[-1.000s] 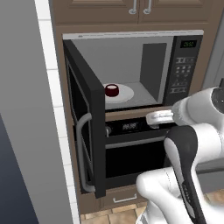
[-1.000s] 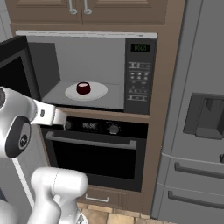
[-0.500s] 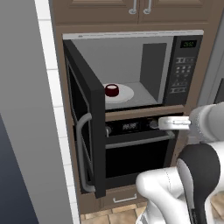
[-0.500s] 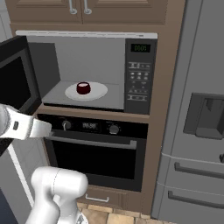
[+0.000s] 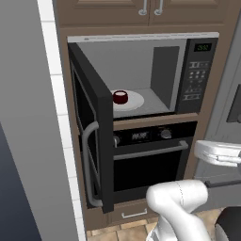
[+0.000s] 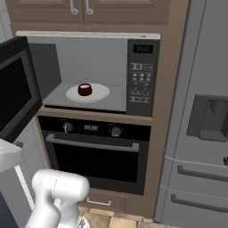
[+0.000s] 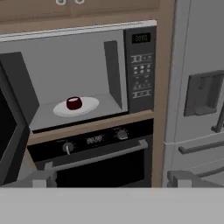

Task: Pick the mug from the counter and place it inside the microwave. Then close the microwave.

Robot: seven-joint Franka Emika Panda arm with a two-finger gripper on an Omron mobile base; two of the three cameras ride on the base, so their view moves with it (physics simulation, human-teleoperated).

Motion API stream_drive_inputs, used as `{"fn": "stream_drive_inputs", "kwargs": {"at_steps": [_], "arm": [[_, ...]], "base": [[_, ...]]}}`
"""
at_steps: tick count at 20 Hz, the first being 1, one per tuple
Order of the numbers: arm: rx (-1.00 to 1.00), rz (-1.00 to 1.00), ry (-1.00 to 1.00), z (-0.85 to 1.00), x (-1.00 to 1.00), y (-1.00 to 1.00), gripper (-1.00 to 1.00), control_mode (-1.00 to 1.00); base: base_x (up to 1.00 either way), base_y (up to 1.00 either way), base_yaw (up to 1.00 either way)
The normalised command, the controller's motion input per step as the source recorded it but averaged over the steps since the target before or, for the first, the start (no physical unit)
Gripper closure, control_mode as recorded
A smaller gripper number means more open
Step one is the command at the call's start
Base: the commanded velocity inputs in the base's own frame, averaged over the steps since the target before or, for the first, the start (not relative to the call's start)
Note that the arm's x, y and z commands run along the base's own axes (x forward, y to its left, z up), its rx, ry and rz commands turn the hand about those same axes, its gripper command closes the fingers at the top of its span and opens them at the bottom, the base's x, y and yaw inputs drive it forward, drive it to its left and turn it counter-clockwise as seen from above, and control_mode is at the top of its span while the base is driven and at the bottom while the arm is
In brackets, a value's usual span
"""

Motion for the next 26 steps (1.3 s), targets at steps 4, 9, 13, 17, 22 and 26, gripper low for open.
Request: {"fn": "stream_drive_inputs", "kwargs": {"at_steps": [4,9,13,17,22,26], "arm": [[0.00,-0.11,-0.07,0.07,-0.78,-0.01,-1.00,-1.00],[0.00,-0.11,-0.10,0.00,-0.67,0.07,-1.00,-1.00],[-0.04,-0.20,-0.11,0.00,-0.26,0.51,-1.00,-1.00],[-0.07,-0.31,-0.07,0.00,-0.11,0.66,-1.00,-1.00],[-0.02,-0.39,-0.01,0.00,-0.25,0.39,-1.00,-1.00],[-0.08,-0.34,0.00,0.00,0.07,0.49,-1.00,-1.00]], "base": [[0.00,0.00,0.00],[0.00,0.00,0.00],[0.00,0.00,0.00],[0.00,0.00,0.00],[0.00,0.00,0.00],[0.00,0.00,0.00]]}}
